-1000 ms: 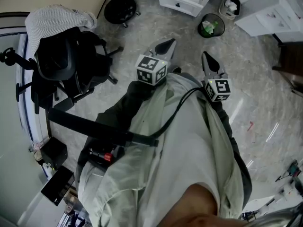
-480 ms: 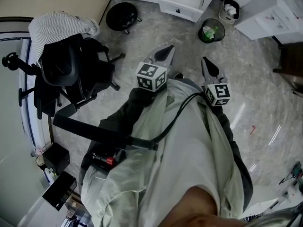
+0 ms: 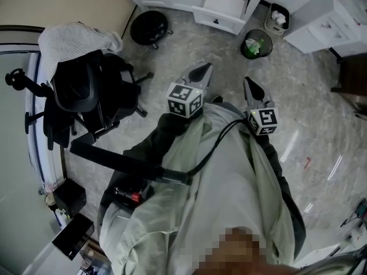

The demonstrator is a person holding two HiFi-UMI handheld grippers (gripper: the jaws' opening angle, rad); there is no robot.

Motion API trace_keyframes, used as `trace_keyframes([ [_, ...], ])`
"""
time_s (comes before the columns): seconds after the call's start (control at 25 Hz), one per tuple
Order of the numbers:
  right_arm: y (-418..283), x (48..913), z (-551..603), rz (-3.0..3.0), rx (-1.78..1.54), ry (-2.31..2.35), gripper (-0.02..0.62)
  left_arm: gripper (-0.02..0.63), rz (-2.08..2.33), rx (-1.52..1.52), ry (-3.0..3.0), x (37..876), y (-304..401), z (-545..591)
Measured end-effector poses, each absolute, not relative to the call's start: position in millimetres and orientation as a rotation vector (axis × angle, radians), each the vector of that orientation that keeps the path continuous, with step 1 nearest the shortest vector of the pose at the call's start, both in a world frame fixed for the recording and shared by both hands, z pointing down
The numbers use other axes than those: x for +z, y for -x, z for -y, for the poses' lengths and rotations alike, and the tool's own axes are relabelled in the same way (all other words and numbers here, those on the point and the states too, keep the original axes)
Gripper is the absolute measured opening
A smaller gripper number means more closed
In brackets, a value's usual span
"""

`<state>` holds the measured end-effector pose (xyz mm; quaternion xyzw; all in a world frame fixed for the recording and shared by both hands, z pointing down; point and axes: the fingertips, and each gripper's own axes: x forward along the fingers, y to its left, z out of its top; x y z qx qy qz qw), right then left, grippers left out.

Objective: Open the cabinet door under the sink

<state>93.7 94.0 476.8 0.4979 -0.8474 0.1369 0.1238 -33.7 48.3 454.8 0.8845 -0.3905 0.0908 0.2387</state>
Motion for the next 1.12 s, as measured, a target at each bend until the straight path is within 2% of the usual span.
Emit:
trace_keyframes([
  [1.12, -85.3, 480.6, -89.1, 2.468, 0.43, -1.441, 0.0, 0.008, 1.064, 0.259, -2.396, 459.3, 42.3, -41.4],
])
